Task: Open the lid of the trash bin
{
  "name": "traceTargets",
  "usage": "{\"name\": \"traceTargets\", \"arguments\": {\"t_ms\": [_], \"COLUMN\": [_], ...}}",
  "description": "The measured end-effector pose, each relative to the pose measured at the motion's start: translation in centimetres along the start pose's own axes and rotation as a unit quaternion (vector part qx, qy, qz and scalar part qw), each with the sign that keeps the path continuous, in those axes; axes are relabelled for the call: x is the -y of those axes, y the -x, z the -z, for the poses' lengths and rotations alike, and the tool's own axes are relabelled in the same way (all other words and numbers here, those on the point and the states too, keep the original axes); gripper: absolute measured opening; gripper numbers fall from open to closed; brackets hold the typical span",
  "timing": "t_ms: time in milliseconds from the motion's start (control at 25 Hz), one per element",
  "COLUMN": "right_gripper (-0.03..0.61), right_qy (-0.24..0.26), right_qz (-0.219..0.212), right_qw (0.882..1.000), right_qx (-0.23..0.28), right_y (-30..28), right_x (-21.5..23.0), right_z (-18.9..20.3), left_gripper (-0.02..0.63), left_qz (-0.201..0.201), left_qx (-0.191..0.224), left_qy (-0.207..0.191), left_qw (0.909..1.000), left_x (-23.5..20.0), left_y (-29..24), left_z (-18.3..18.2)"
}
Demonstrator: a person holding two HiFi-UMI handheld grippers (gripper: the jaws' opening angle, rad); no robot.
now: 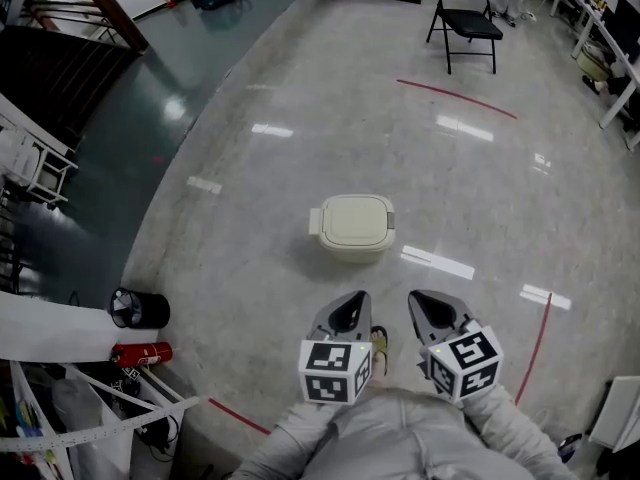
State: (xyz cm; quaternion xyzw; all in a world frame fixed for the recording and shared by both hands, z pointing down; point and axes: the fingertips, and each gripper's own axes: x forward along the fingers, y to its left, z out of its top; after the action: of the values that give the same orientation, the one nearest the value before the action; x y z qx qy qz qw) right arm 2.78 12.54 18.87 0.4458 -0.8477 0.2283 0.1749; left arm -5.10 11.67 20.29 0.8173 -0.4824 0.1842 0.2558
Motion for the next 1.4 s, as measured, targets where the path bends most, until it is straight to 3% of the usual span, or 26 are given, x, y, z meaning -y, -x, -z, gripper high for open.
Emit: {"name": "traceTargets", "arguments": {"t_ms": [560,1400], "right_gripper": [-0.005,-0.005], "right_qy": [-0.003,-0.013], "right_qz": [0.001,0.002], "right_qw": [0.999,0.991], "right_qx": [-0.047,-0.130], "right_y": [-6.6,-20.6], "right_x": [3.7,16.5], "right_z": [0.5,8.0], "left_gripper": [0.005,0.005], "left_qz": [0.014,-0.029], "left_qx": [-0.044,-0.105], "left_qy": [-0.001,0.056], "left_qw": [0.9989,0.9925], "left_x": [-2.3,-6.5], "left_y": [-5.8,-20.4], "left_z": [2.0,10.4]}}
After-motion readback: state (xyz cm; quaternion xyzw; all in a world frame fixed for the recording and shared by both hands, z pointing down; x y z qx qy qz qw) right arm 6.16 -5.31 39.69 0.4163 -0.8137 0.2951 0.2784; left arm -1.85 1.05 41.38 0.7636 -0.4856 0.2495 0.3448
